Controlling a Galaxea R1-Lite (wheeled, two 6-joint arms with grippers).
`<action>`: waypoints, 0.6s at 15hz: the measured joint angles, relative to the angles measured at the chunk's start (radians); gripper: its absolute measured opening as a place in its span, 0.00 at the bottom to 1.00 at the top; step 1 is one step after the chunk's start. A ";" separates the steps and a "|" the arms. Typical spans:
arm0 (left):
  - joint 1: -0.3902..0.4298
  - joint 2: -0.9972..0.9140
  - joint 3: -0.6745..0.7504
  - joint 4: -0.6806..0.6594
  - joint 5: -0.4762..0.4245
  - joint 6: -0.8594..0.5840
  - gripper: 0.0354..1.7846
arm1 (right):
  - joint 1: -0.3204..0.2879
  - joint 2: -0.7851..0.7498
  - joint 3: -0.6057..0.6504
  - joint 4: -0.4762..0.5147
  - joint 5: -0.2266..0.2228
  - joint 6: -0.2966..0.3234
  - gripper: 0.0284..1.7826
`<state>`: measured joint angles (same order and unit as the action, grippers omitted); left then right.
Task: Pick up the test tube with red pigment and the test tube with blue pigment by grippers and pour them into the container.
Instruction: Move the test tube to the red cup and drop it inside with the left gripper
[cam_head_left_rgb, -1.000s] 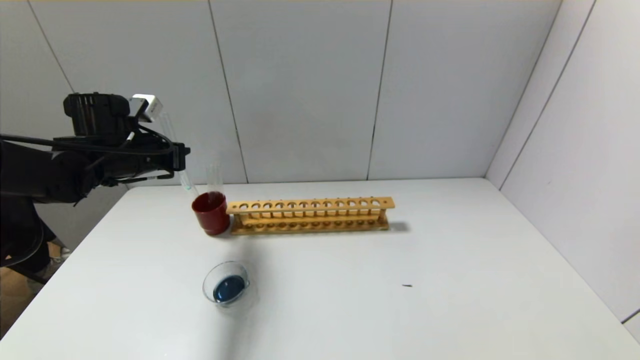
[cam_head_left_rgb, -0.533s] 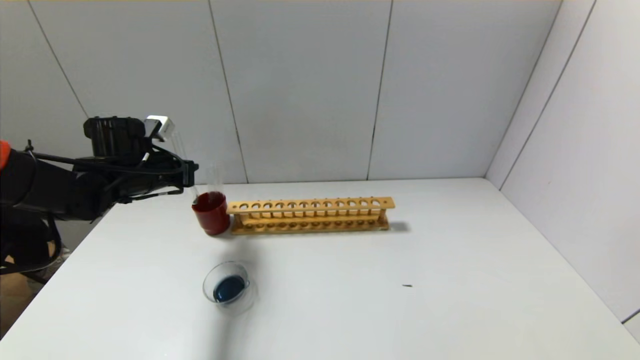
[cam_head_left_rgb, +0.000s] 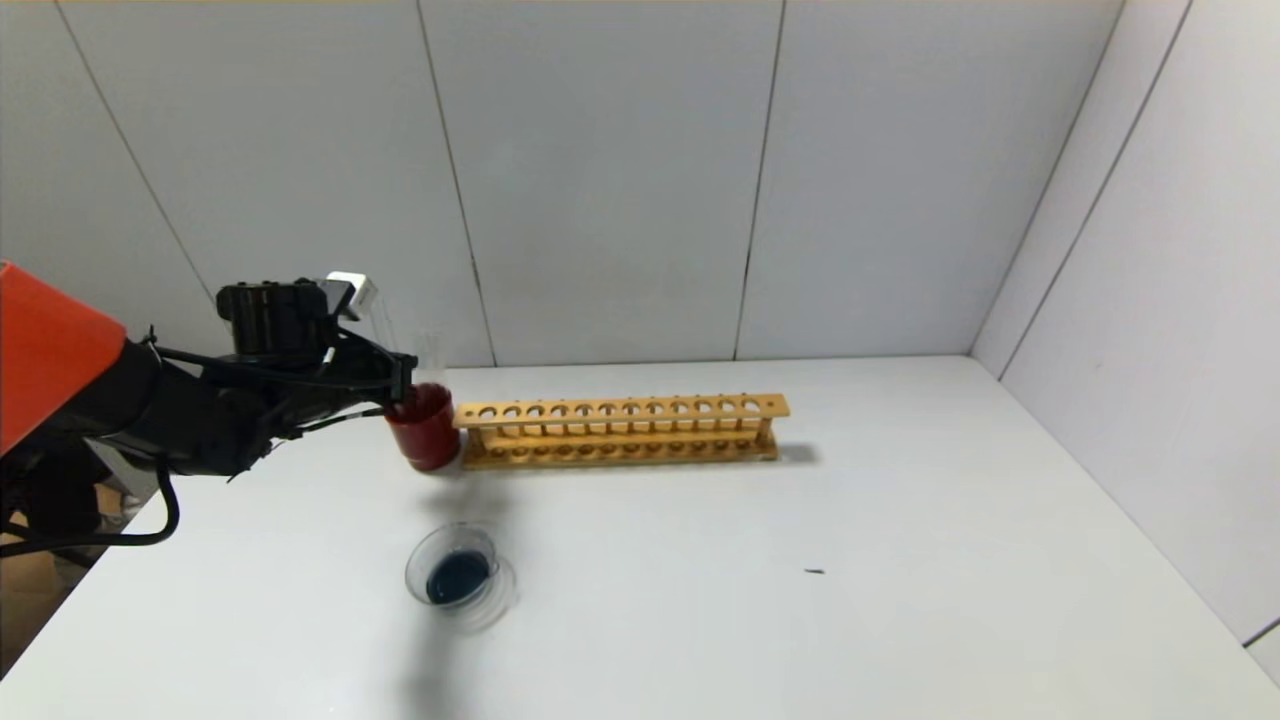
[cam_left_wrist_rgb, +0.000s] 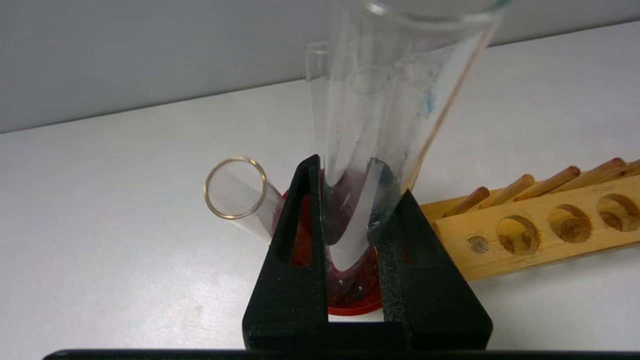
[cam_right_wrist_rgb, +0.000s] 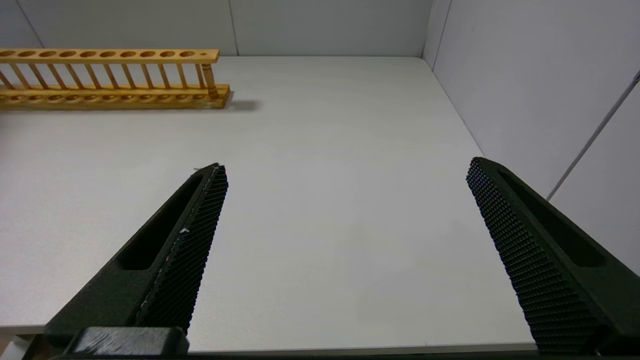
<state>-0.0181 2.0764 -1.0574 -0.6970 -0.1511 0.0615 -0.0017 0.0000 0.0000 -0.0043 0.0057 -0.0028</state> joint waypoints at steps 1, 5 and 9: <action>-0.001 0.007 0.000 0.000 0.000 0.001 0.17 | 0.000 0.000 0.000 0.000 0.000 0.000 0.98; -0.002 0.013 -0.003 -0.002 0.001 0.004 0.23 | 0.000 0.000 0.000 -0.001 0.000 0.000 0.98; -0.002 0.004 0.005 -0.001 0.003 0.004 0.54 | 0.000 0.000 0.000 0.000 0.000 0.000 0.98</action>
<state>-0.0200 2.0802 -1.0521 -0.6985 -0.1481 0.0657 -0.0017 0.0000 0.0000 -0.0047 0.0053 -0.0028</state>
